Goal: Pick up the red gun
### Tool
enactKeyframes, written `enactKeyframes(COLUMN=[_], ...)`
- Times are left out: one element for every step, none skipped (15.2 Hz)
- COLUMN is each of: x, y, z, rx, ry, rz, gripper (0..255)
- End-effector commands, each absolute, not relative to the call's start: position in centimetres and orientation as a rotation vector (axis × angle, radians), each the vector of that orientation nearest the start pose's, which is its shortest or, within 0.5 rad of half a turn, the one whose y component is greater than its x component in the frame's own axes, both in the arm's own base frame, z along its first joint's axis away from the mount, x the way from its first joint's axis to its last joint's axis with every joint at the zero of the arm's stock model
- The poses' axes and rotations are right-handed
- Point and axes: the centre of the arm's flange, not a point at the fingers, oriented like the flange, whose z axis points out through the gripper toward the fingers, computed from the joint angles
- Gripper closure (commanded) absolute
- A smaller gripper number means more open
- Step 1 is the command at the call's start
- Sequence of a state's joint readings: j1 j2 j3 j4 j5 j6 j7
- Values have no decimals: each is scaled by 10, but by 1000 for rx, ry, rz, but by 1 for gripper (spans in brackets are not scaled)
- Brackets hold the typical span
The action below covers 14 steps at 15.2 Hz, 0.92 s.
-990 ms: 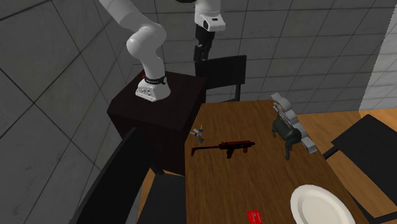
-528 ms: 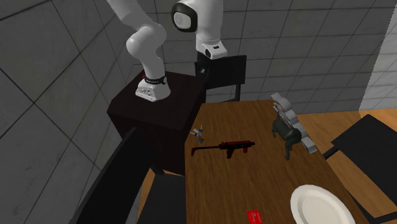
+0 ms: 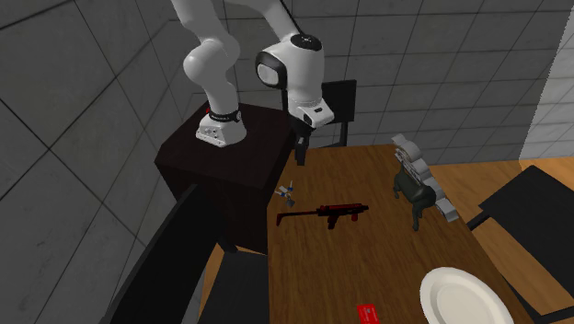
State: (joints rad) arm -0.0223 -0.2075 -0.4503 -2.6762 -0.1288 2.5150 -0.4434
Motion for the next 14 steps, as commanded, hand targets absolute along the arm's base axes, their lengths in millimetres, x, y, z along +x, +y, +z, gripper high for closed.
enactKeyframes(x=[378, 383, 388, 393, 399, 404, 410, 415, 421, 427, 433, 439, 442, 442], y=[-196, -203, -209, -216, -222, -228, -235, -241, -247, -253, -259, -265, -268, -268], z=[281, 271, 261, 252, 242, 232, 222, 213, 203, 193, 184, 174, 170, 165], rx=[-3141, -3139, -3138, -3136, -3134, -3132, -3130, -3128, -3126, -3123, -3121, -3118, -3117, -3117], ry=[-161, -176, -191, -206, -221, -236, -251, -266, -281, -296, -311, -326, -333, -333], rz=[-79, -91, -103, -115, -127, -139, -151, -163, -175, -187, -199, -211, -216, -216], gripper=[0, 0, 0, 0, 0, 0, 0, 0, 0, 0, 0, 0, 0, 0])
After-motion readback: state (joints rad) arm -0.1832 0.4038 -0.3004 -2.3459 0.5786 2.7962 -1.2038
